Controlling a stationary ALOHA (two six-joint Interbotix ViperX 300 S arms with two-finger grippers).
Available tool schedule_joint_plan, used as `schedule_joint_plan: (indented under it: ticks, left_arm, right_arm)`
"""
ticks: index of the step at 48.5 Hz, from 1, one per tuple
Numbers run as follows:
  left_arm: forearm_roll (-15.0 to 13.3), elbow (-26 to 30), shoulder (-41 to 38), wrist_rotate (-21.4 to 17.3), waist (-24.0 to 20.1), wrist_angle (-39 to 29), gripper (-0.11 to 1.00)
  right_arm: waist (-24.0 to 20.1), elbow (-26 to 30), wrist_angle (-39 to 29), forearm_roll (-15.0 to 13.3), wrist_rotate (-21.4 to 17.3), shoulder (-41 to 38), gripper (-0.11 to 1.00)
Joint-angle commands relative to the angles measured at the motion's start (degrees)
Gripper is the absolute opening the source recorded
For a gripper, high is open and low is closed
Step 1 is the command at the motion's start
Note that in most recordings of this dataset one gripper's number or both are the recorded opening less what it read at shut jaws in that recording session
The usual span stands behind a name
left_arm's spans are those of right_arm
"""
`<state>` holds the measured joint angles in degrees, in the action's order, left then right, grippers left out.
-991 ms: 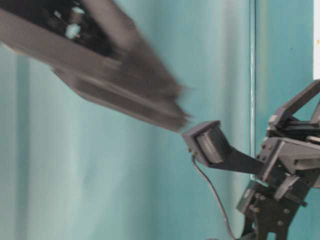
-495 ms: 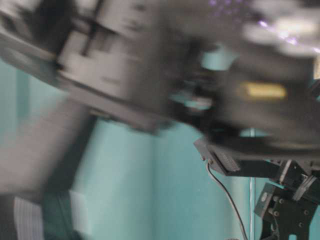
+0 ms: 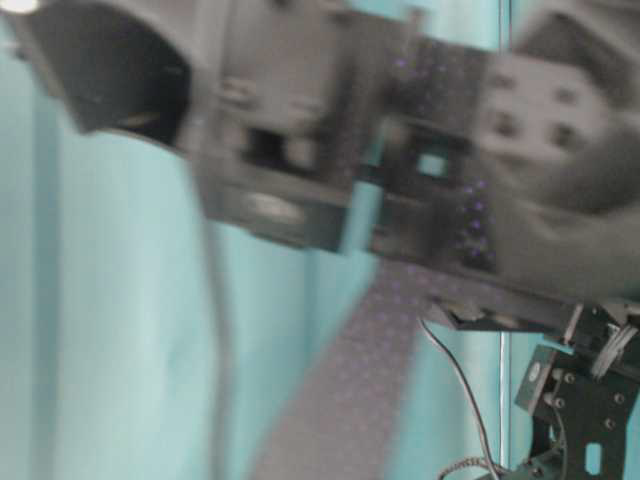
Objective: Move the wooden board into place and insert the rod into its hole.
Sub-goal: 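Set the strip down horizontally and move the right gripper over the dowel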
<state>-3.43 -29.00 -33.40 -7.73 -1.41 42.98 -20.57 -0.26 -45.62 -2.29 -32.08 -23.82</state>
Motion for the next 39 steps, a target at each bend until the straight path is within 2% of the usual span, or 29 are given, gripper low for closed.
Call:
schedule_joint_plan:
  ticks: [1,8,27,39]
  left_arm:
    - [-0.18,0.97,-0.79,-0.44,-1.49,-0.26,0.77]
    - [-0.26,1.05,-0.88,-0.35,-1.58,-0.26,0.77]
    - [-0.18,0.88,-0.88,-0.35,-1.49,-0.26,0.77]
    - [-0.26,0.88,-0.79,-0.35,-1.49,-0.26,0.77]
  right_arm:
    - [0.00,1.32,2.29,-0.97,-0.35,0.53,0.87]
    - [0.00,1.32,4.57,-2.20,-0.53,-0.62,0.87]
    - [0.00,0.88,4.48,-2.29,-0.53,-2.37,0.84]
    - [-0.09,0.44,4.39,-2.20,-0.88,-2.72,0.69]
